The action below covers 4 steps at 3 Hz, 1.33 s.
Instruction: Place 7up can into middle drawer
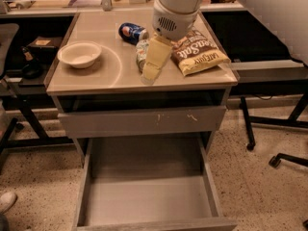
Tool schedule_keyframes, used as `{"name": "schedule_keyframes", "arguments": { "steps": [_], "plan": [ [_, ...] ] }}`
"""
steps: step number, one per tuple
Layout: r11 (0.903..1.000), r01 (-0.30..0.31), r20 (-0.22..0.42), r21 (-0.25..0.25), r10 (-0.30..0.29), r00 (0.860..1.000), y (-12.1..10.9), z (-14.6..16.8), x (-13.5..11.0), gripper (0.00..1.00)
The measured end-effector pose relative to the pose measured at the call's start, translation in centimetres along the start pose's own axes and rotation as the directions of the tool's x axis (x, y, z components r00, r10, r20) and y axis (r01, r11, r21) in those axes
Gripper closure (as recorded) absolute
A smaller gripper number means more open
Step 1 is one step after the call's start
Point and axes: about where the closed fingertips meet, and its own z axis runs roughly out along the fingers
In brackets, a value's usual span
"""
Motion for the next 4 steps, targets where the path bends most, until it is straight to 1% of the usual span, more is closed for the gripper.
{"name": "schedule_keyframes", "arguments": {
  "steps": [1, 2, 3, 4],
  "plan": [
    [0.9984, -0.049, 0.024, -0.026, 0.05, 0.998, -0.8, 1.1, -1.4, 0.0],
    [0.9897, -0.124, 0.041, -0.072, 0.127, 0.991, -3.1, 2.7, -3.5, 0.0],
    [0.9785, -0.188, 0.049, -0.085, 0.192, 0.98, -5.6, 3.6, -5.5, 0.0],
    [0.9682, -0.229, 0.052, -0.101, 0.235, 0.971, -7.1, 4.3, -6.8, 0.0]
  ]
}}
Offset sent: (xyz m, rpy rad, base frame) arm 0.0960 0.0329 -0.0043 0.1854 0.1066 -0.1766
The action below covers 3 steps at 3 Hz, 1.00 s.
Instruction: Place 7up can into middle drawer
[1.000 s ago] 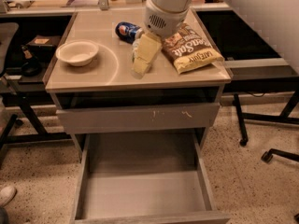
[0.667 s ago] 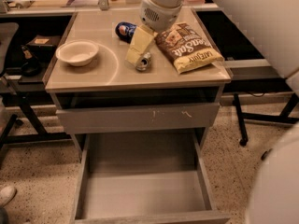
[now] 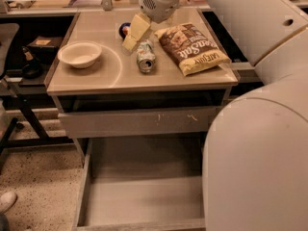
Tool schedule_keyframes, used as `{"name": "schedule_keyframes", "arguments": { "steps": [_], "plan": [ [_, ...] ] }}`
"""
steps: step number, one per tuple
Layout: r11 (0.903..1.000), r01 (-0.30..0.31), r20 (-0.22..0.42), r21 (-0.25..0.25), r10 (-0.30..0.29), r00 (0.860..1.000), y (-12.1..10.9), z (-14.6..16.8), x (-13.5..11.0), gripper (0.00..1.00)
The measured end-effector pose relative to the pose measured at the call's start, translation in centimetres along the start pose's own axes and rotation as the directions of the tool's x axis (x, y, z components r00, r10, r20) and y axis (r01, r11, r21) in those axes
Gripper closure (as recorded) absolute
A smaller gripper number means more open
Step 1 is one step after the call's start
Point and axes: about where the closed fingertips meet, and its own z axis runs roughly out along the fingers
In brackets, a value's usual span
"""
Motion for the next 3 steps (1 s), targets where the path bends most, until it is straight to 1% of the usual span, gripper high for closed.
{"name": "schedule_keyframes", "arguments": {
  "steps": [1, 2, 3],
  "plan": [
    [1.0, 0.003, 0.021, 0.003, -0.003, 1.0, -0.2, 0.1, -0.4, 0.0],
    [0.999, -0.033, 0.021, -0.028, 0.034, 0.999, -0.6, 1.6, -1.2, 0.0],
    [0.9973, -0.06, 0.015, -0.042, 0.061, 0.998, -1.1, 2.8, -2.3, 0.0]
  ]
}}
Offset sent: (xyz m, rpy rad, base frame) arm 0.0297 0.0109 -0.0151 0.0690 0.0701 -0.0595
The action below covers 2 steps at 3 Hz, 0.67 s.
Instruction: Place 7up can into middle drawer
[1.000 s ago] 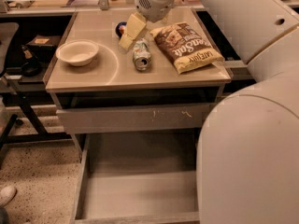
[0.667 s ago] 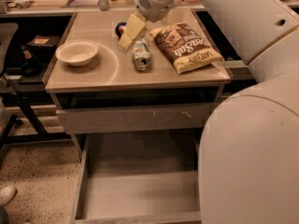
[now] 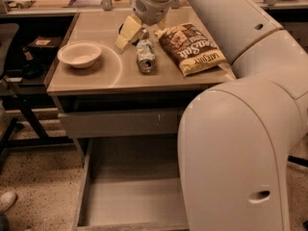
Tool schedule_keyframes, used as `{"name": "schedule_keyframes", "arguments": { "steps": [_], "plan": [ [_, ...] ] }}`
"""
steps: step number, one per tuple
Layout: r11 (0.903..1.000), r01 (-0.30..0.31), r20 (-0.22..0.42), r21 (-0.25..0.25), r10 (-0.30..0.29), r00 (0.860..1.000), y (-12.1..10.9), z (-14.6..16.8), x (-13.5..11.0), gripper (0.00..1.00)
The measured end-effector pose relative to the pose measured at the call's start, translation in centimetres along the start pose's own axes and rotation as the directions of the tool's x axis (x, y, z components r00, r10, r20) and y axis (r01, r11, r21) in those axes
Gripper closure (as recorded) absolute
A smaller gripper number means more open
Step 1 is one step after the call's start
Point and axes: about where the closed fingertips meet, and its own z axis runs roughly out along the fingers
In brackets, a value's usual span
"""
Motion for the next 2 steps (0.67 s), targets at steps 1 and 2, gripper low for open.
{"name": "schedule_keyframes", "arguments": {
  "steps": [1, 2],
  "plan": [
    [0.9998, -0.018, -0.019, -0.005, 0.017, 1.0, -0.4, 1.6, -0.8, 0.0],
    [0.9998, -0.021, -0.04, 0.001, 0.021, 0.999, -0.9, 3.3, -1.5, 0.0]
  ]
}}
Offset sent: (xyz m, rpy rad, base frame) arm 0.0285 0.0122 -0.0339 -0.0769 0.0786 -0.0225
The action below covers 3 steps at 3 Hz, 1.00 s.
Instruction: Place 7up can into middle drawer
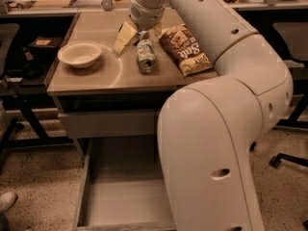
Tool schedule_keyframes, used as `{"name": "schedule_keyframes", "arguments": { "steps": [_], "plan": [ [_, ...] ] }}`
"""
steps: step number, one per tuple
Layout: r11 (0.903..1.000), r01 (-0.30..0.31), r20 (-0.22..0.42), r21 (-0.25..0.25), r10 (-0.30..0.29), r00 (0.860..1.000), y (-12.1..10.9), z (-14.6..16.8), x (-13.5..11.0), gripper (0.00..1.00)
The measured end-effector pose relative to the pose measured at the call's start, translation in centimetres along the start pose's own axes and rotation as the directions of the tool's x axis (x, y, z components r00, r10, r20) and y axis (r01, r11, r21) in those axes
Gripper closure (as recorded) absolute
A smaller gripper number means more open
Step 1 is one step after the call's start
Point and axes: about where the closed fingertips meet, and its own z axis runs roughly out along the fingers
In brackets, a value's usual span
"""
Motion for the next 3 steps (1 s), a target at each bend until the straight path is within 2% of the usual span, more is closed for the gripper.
{"name": "schedule_keyframes", "arguments": {
  "steps": [2, 3],
  "plan": [
    [0.9996, -0.012, -0.038, 0.025, 0.013, 0.999, -1.6, 2.8, -0.7, 0.0],
    [0.9986, -0.032, -0.057, 0.043, 0.034, 0.998, -3.2, 3.9, 0.0, 0.0]
  ]
}}
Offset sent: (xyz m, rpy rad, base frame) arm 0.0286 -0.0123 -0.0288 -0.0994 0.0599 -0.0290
